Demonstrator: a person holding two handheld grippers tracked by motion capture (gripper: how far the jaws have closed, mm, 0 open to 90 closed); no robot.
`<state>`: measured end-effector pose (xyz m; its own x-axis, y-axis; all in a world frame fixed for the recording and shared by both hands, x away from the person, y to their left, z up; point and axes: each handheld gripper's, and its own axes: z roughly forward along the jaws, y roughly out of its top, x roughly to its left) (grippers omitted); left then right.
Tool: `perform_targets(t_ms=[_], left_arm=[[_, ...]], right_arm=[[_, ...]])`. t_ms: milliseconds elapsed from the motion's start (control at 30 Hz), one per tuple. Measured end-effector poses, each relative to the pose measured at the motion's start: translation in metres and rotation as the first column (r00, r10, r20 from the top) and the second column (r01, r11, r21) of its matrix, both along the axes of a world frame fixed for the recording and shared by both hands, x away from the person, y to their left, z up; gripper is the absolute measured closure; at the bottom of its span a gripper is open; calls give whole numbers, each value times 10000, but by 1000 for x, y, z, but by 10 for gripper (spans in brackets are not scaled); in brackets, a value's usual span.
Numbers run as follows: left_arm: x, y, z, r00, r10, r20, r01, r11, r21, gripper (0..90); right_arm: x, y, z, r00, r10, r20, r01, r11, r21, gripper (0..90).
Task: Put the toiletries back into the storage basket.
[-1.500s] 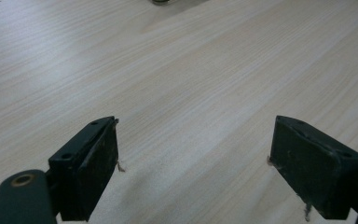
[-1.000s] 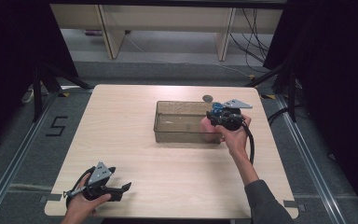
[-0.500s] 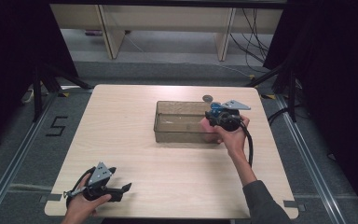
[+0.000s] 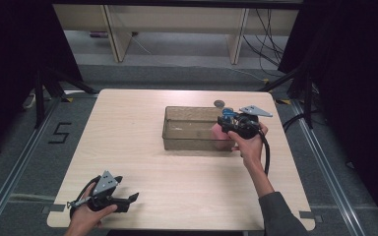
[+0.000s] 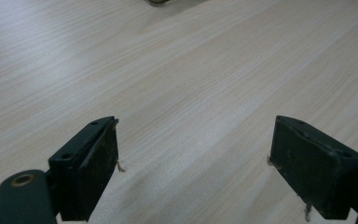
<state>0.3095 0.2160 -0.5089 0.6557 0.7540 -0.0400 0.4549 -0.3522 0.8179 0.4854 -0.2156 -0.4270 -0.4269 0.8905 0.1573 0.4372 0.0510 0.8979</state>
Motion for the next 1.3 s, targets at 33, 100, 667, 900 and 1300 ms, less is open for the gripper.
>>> perform_targets(t_ms=[33,100,667,900,1300], left_arm=[[0,0,0,10000,-12,-6,12,10000,50,149],[0,0,0,10000,31,6,-31,10000,-26,148],[0,0,0,10000,2,6,-2,10000,18,148],[0,0,0,10000,48,15,-48,10000,-46,148],[0,1,0,10000,22,33,-22,10000,-13,149]], right_arm=[[0,0,0,10000,0,0,0,10000,0,281],[0,-3,0,9999,75,126,-73,9999,-146,281],[-4,-2,2,9998,209,-10,-209,9997,153,274],[-6,-4,2,9998,187,26,-187,9995,248,268],[-12,-7,3,9997,223,17,-223,9996,147,265]])
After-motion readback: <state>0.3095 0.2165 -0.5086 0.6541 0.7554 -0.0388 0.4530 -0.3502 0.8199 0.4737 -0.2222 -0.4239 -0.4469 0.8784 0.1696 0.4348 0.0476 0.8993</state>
